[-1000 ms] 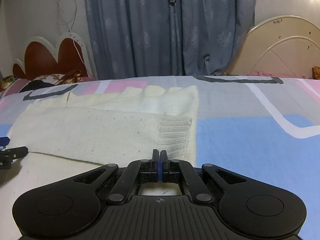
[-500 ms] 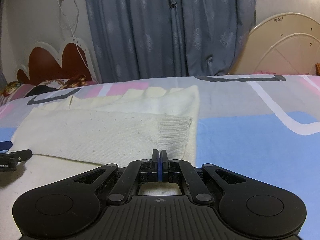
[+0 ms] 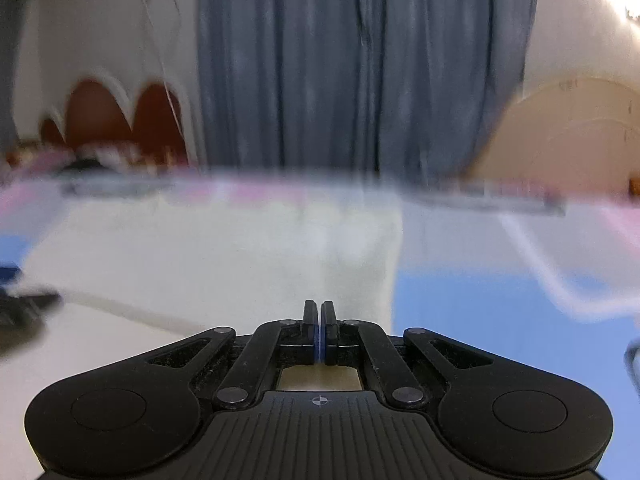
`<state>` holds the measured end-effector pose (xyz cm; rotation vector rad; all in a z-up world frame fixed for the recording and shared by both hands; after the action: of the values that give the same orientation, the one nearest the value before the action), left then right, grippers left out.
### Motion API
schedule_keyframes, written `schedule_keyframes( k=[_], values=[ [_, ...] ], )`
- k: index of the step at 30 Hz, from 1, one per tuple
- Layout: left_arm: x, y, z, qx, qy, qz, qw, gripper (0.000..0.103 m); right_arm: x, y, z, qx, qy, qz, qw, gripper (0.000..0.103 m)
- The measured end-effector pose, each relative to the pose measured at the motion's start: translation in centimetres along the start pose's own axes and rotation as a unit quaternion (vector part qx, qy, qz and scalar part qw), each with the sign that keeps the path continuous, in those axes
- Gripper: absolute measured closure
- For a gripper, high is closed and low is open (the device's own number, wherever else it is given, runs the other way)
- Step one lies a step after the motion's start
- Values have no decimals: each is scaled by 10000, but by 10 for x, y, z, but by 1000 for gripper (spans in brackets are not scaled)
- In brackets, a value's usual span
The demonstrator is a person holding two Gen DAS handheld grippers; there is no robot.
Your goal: Fold small clothes
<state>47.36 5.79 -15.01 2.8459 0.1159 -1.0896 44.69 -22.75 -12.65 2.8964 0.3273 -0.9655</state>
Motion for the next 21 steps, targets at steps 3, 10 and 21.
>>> schedule_keyframes(
  k=[3, 10, 21],
  values=[
    [-2, -1, -1, 53, -41, 30, 10000, 1, 0, -7, -7, -312, -182, 91, 9993, 103],
    [-45, 13, 12, 407, 29, -6, 9992, 13, -47, 0, -11, -66, -10, -110, 9999, 103],
    [-125, 8, 51, 505, 143, 133, 9985, 10, -140, -4, 14, 367, 255, -150, 9989, 49]
  ],
)
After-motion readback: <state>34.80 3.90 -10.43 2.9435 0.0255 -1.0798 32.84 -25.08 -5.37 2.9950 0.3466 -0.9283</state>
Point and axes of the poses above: each gripper's, at about its wrist camera, not at the fingertips, and x roughly the way its jaws point, y to its right, z to its underside, the point moved 3 cm from there along x, roughly the way its jaws point, and after that the axes turned 8 degrees about -x, right-handed, at the moved point
